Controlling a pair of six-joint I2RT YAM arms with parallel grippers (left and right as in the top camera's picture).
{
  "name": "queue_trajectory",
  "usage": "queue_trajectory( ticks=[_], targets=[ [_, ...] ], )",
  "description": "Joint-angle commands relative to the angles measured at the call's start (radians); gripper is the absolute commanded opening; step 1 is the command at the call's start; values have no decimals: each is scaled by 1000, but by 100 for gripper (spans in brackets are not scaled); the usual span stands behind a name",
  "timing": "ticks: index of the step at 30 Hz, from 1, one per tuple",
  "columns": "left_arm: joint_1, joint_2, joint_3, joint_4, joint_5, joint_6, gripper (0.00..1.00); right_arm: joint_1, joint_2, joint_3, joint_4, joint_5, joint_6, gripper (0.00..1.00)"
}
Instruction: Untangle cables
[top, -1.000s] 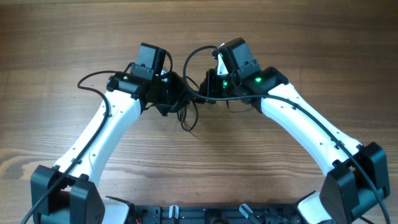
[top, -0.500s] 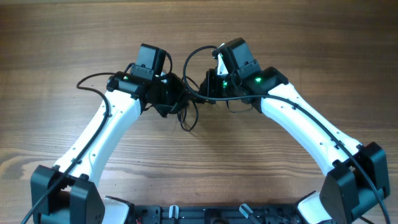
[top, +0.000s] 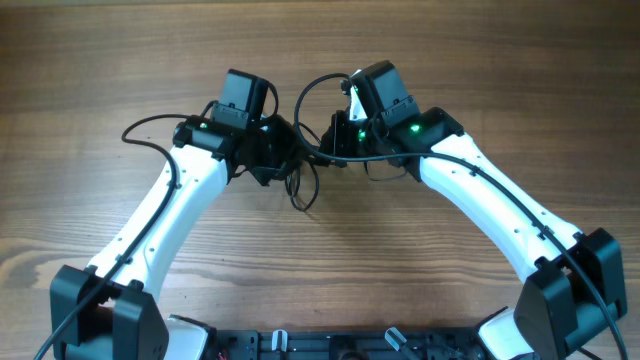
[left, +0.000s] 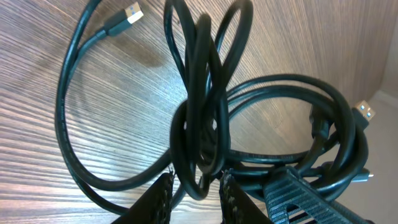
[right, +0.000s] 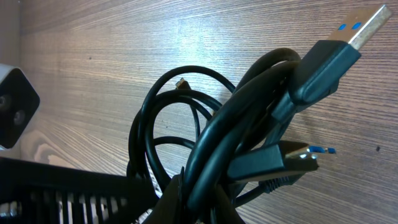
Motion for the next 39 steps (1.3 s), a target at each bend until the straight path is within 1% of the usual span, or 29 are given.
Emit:
queue_trajectory(
  ticks=[1, 4, 9, 15, 18, 21, 22, 23, 25, 33, 39],
  targets=[
    [-16, 2, 12, 13, -21, -10, 26, 3, -10, 7, 8, -20, 5, 4],
    [-16, 2, 12, 29, -21, -10, 24, 3, -10, 7, 8, -20, 5, 4],
    [-16, 2, 12, 39, -21, -10, 23, 3, -10, 7, 7, -20, 5, 4],
    [-16, 2, 12, 26, -33, -10, 22, 3, -10, 7, 7, -20, 5, 4],
    [-18, 2, 12, 12, -55, -10, 20, 3, -10, 7, 7, -20, 5, 4],
    [-18, 2, 12, 11, -58, -10, 11, 3, -10, 7, 8, -20, 5, 4],
    [-18, 2, 12, 16, -58, -10, 5, 3, -10, 7, 8, -20, 5, 4],
    [-16, 2, 12, 18, -55, -11, 4, 3, -10, 7, 7, -20, 5, 4],
    [-4, 0, 12, 31, -12, -14, 4, 3, -10, 7, 7, -20, 4, 4],
    [100, 0, 12, 100, 272, -9, 4, 3, -10, 7, 6, -20, 4, 4],
    [212, 0, 12, 100, 378, 18, 4, 3, -10, 7, 6, -20, 3, 4]
  ],
)
